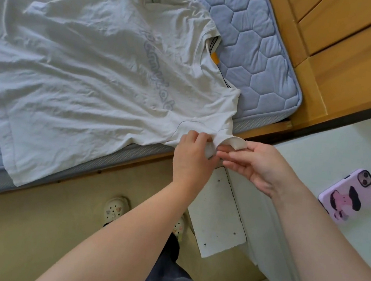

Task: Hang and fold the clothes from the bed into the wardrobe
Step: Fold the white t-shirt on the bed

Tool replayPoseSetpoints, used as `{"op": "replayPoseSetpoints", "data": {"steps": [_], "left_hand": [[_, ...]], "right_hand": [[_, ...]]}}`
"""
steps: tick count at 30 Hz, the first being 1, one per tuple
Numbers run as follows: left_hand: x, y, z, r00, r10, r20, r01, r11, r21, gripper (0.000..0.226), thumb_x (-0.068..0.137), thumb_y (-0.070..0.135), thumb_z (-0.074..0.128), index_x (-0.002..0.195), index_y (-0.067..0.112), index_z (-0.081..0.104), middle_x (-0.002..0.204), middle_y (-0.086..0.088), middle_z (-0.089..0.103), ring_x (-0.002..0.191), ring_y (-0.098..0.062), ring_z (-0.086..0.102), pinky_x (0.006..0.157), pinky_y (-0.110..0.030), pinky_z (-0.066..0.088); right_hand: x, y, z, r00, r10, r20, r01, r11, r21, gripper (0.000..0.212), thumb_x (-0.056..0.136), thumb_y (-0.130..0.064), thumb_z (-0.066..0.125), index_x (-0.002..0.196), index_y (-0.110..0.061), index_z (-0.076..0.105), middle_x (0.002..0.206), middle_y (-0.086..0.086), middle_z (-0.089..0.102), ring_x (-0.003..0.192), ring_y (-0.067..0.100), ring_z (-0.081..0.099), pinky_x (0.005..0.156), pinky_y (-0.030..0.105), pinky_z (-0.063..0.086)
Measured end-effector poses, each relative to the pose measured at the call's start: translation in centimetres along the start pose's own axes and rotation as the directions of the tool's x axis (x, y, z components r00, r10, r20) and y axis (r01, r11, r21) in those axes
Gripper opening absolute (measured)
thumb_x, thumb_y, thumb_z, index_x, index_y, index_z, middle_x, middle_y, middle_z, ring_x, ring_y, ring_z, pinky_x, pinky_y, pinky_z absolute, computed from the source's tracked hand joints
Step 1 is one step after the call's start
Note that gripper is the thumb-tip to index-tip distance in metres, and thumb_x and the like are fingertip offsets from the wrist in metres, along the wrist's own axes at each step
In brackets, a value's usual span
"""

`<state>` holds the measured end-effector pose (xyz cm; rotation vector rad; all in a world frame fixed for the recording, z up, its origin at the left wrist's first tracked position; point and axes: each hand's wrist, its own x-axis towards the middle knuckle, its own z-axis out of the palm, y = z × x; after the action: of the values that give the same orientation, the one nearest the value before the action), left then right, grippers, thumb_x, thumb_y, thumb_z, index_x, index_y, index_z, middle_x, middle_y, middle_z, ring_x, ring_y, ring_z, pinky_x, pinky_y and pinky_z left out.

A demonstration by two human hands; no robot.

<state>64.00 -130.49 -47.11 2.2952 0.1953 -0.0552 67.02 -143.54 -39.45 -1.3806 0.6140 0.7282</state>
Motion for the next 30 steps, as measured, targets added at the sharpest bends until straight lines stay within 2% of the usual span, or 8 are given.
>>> {"op": "replayPoseSetpoints", "data": {"steps": [2, 4, 8, 13, 17, 19, 23, 30], "left_hand": [[0.7, 0.5, -0.2, 0.998, -0.055, 0.012, 0.056, 0.998, -0.019, 0.016, 0.083, 0.02, 0.065, 0.091, 0.006, 0.062, 0.093, -0.006, 0.054, 0.086, -0.024, 0.051, 0.068, -0.041, 0.046], [1.1, 0.5, -0.7, 0.989, -0.145, 0.031, 0.147, 0.985, -0.087, 0.008, 0.086, 0.017, 0.056, 0.085, 0.009, 0.054, 0.087, -0.002, 0.054, 0.077, -0.021, 0.05, 0.065, -0.034, 0.043], [1.2, -0.6, -2.0, 0.981, -0.185, 0.06, 0.193, 0.966, -0.17, 0.009, 0.09, 0.016, 0.048, 0.083, 0.019, 0.042, 0.061, 0.007, 0.046, 0.054, -0.012, 0.041, 0.053, -0.028, 0.034], [0.7, -2.0, -3.0, 0.99, 0.095, 0.107, -0.089, 0.995, -0.055, 0.013, 0.091, 0.023, 0.061, 0.089, 0.016, 0.05, 0.051, 0.008, 0.04, 0.046, -0.015, 0.04, 0.049, -0.027, 0.035], [0.5, -3.8, -3.4, 0.937, 0.274, 0.218, -0.317, 0.928, 0.196, 0.024, 0.084, 0.01, 0.069, 0.106, 0.004, 0.063, 0.07, -0.007, 0.06, 0.06, -0.032, 0.057, 0.053, -0.035, 0.043], [0.4, -4.5, -3.1, 0.985, 0.098, 0.144, -0.127, 0.971, 0.204, 0.033, 0.082, -0.005, 0.055, 0.111, 0.009, 0.061, 0.088, -0.006, 0.063, 0.071, -0.031, 0.058, 0.06, -0.035, 0.043], [-0.7, -5.6, -3.3, 0.927, -0.368, -0.069, 0.368, 0.93, -0.005, 0.041, 0.078, -0.009, 0.049, 0.108, 0.018, 0.055, 0.101, 0.005, 0.054, 0.083, -0.018, 0.051, 0.067, -0.029, 0.04], [-4.6, -8.1, -1.9, 0.839, -0.223, 0.496, 0.048, 0.939, 0.341, 0.019, 0.081, -0.001, 0.047, 0.088, 0.017, 0.05, 0.097, 0.0, 0.049, 0.073, -0.02, 0.049, 0.062, -0.029, 0.04]], "right_hand": [[0.2, 0.0, 0.4, 0.971, -0.168, -0.17, 0.092, 0.919, -0.384, 0.003, 0.084, -0.008, 0.068, 0.084, -0.008, 0.071, 0.074, 0.008, 0.074, 0.068, 0.017, 0.072, 0.06, 0.027, 0.057], [1.0, 0.3, 0.0, 0.842, -0.46, -0.282, 0.107, 0.654, -0.749, 0.023, 0.086, -0.017, 0.066, 0.064, -0.012, 0.066, 0.054, 0.0, 0.062, 0.05, 0.016, 0.06, 0.049, 0.024, 0.046], [2.5, 0.3, -1.4, 0.622, -0.757, -0.2, 0.062, 0.302, -0.951, 0.018, 0.082, -0.014, 0.068, 0.068, -0.004, 0.063, 0.078, 0.007, 0.051, 0.074, 0.021, 0.044, 0.057, 0.025, 0.028], [3.6, 0.3, -2.6, 0.628, -0.773, -0.088, 0.06, 0.16, -0.985, 0.027, 0.085, -0.006, 0.061, 0.07, -0.012, 0.041, 0.067, 0.007, 0.044, 0.054, 0.021, 0.031, 0.048, 0.022, 0.01], [4.4, 0.3, -3.1, 0.631, -0.741, -0.228, 0.055, 0.335, -0.94, 0.019, 0.087, -0.003, 0.056, 0.075, -0.01, 0.043, 0.063, 0.006, 0.048, 0.055, 0.025, 0.041, 0.045, 0.023, 0.019], [4.3, 0.6, -3.4, 0.633, -0.751, -0.186, 0.052, 0.281, -0.958, 0.019, 0.085, 0.0, 0.057, 0.074, -0.009, 0.045, 0.06, 0.007, 0.048, 0.054, 0.027, 0.043, 0.046, 0.023, 0.021], [2.9, 1.8, -3.8, 0.595, -0.792, 0.141, 0.084, -0.113, -0.99, 0.021, 0.072, 0.012, 0.065, 0.07, -0.003, 0.051, 0.06, 0.014, 0.05, 0.051, 0.022, 0.036, 0.048, 0.019, 0.018], [2.9, 4.7, -2.6, 0.958, -0.239, 0.157, 0.01, -0.52, -0.854, 0.027, 0.078, 0.0, 0.064, 0.101, -0.011, 0.054, 0.112, 0.009, 0.043, 0.079, 0.021, 0.044, 0.054, 0.028, 0.032]]}}
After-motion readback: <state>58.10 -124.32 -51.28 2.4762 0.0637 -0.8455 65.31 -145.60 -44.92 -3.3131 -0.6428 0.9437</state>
